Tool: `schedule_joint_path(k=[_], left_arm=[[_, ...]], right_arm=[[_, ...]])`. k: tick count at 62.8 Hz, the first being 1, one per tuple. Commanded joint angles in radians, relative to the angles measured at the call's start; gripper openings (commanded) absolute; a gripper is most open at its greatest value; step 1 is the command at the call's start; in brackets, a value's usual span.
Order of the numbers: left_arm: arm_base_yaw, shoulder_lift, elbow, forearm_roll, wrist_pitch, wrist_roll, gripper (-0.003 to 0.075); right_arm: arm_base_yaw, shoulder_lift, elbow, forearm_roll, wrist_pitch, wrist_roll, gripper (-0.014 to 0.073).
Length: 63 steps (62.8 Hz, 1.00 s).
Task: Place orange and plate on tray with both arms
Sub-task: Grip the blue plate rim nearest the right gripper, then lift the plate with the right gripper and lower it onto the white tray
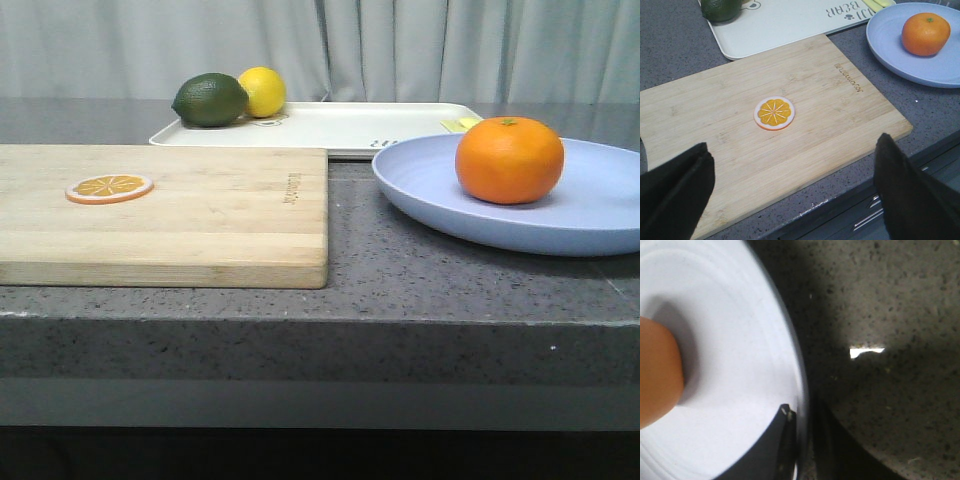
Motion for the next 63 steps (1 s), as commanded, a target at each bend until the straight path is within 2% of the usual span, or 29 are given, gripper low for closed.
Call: schedule_joint_path(k=[1, 30, 56, 63], left_arm=[[0.003, 0.0, -0.027, 0.006, -0.078, -0.003, 0.0618], [0.003, 0.0, -0.027, 0.006, -0.078, -0.003, 0.0618], [0.003, 0.0, -0.027, 0.006, -0.078, -0.003, 0.0618], [0.003, 0.0, -0.027, 0.006, -0.078, -0.003, 0.0618]], right_arm=[[-0.006, -0.033, -0.032, 0.042, -0.001, -0.014, 0.005], [-0.006, -0.033, -0.032, 0.042, -0.002, -0.014, -0.0113], [-0.006, -0.033, -0.038, 0.048, 0.01, -0.014, -0.0117], [-0.006, -0.033, -0.039, 0.14, 0.061, -0.014, -0.0117]])
